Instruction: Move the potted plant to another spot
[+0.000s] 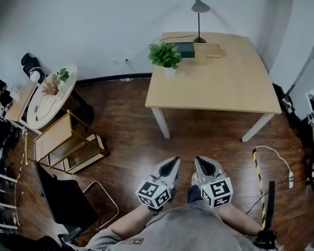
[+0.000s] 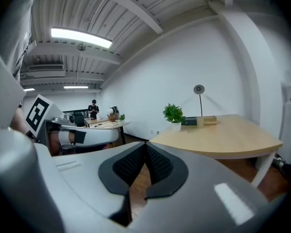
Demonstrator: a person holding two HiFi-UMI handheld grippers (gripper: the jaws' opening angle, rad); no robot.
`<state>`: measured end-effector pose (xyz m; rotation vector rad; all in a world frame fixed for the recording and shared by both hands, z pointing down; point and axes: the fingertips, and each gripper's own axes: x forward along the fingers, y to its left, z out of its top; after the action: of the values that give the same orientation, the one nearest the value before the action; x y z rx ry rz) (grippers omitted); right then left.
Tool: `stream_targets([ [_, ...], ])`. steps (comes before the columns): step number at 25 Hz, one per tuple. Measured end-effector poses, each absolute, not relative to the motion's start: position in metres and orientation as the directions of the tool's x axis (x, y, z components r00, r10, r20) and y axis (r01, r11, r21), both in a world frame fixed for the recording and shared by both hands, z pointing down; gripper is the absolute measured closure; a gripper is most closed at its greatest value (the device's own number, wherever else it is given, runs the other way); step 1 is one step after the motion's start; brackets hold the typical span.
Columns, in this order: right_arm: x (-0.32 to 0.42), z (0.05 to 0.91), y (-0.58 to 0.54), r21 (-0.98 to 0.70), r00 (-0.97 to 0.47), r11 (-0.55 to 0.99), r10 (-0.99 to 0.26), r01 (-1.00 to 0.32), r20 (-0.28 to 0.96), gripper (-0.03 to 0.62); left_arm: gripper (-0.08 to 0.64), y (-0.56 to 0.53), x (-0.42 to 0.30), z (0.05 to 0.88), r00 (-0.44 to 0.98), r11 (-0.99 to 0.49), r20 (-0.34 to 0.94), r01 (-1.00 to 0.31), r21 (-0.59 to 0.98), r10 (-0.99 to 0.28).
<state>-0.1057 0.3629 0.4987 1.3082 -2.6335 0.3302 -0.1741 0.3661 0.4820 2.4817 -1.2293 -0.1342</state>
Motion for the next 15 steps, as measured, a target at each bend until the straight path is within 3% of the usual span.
stream_targets([
  [15, -0.093, 0.495, 0.161, -0.164, -0.664, 0.645, -0.704, -0.746, 0.253, 0.588, 0.56, 0.168, -0.171, 0.473, 0.505, -0.445, 0.124, -0.833, 0.328, -0.854],
])
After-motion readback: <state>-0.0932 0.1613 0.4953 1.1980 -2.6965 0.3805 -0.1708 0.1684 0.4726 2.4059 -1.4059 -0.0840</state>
